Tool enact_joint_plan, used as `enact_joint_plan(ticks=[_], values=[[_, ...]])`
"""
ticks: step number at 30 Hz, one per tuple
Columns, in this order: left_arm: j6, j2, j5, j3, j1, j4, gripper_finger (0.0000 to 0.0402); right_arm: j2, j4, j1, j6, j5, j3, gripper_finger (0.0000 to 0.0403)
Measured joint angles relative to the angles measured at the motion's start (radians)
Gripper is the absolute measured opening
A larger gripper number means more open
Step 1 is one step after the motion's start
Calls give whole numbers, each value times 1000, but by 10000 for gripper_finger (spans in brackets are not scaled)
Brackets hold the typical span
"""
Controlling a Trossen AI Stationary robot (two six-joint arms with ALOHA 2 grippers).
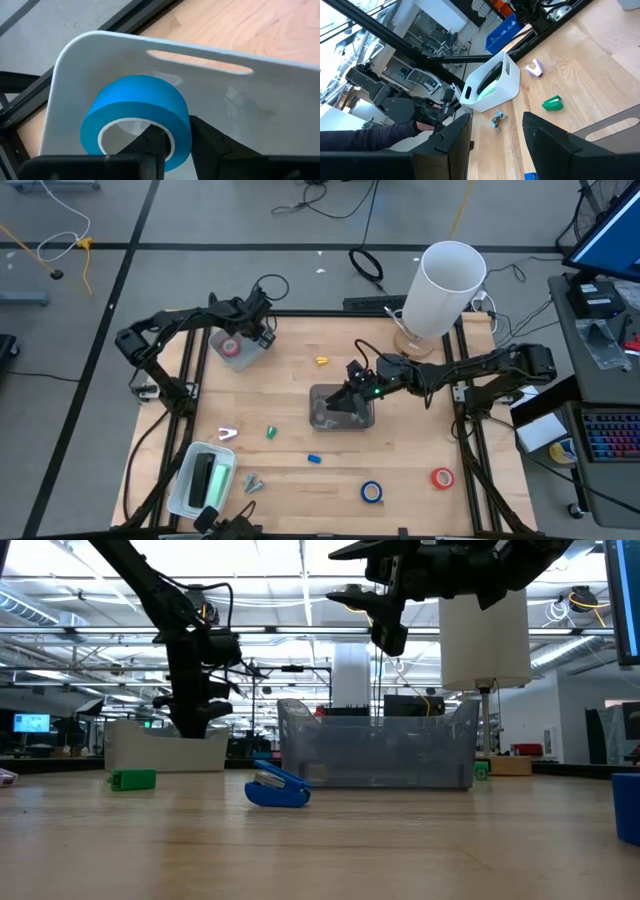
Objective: Pick and place Stapler, Stapler remover, tape
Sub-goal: Put the light blue tape into the grey bin
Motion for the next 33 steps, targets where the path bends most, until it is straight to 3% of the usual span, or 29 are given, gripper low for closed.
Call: enact_joint_plan(ticks=[33], values=[[71, 0, 18, 0, 0, -11, 89, 0, 0, 0, 8, -27, 0, 178]])
